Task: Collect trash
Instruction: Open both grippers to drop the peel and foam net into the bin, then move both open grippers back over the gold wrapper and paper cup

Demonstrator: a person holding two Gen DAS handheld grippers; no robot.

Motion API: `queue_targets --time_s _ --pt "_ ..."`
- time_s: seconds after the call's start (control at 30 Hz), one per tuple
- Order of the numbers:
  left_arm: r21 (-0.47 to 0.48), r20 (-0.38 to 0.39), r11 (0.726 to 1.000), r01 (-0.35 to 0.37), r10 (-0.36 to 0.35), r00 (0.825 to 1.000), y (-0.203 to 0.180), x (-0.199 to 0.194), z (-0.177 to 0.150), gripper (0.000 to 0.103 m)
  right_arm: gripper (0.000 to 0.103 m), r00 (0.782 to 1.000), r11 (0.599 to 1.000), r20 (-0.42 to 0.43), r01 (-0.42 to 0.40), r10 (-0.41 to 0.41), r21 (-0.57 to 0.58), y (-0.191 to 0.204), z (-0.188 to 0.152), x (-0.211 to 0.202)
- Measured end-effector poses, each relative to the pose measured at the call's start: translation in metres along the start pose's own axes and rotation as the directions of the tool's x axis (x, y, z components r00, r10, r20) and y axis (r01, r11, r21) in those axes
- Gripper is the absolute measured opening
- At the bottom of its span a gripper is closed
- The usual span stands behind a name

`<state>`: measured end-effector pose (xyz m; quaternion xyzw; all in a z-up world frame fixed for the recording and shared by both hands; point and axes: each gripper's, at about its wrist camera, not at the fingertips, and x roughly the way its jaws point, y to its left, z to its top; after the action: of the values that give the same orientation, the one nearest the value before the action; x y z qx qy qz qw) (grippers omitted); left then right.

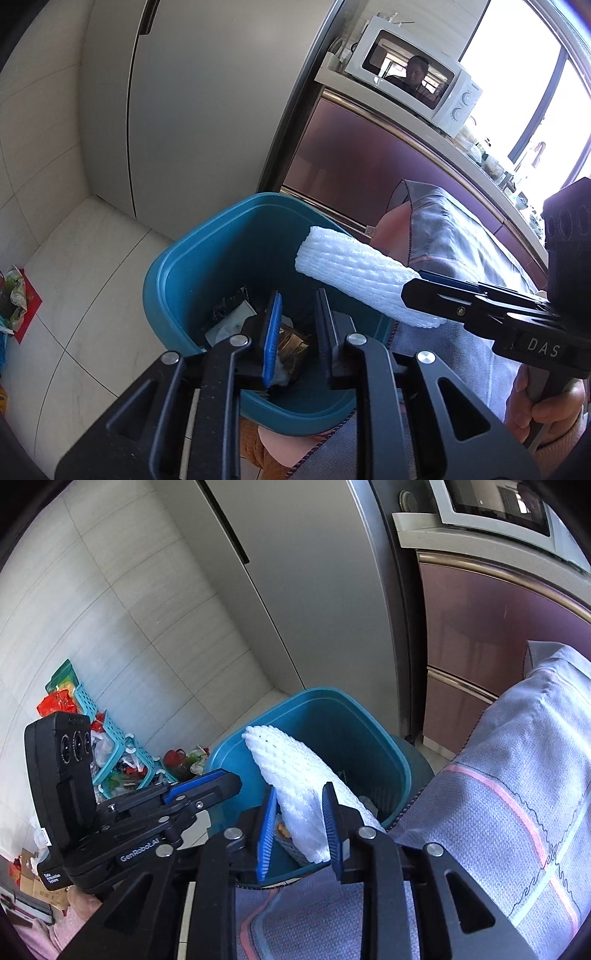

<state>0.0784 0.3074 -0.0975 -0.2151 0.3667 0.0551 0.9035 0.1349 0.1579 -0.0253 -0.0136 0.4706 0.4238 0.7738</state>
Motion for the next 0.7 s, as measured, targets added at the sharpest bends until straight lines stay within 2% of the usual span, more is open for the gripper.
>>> queue_targets --time_s 0.3,0.43,0.7 --pt "0.013 0.024 1.000 0.022 -0.022 0.999 -0.003 -0.013 -0.003 0.020 0.030 1.000 0.999 0.023 -0.021 0.020 0.025 -0.008 0.000 -0.008" --pt "0.017 0.040 0.999 0.036 -0.037 0.999 -0.006 -0.022 -0.003 0.029 0.030 0.999 0.999 0.041 -0.032 0.031 0.026 -0.011 -0.002 -0.018" --pt "0.051 0.055 0.995 0.084 -0.087 0.995 -0.025 -0.037 -0.008 0.037 0.033 0.996 0.999 0.081 -0.032 0.030 0.027 -0.018 -0.024 -0.051"
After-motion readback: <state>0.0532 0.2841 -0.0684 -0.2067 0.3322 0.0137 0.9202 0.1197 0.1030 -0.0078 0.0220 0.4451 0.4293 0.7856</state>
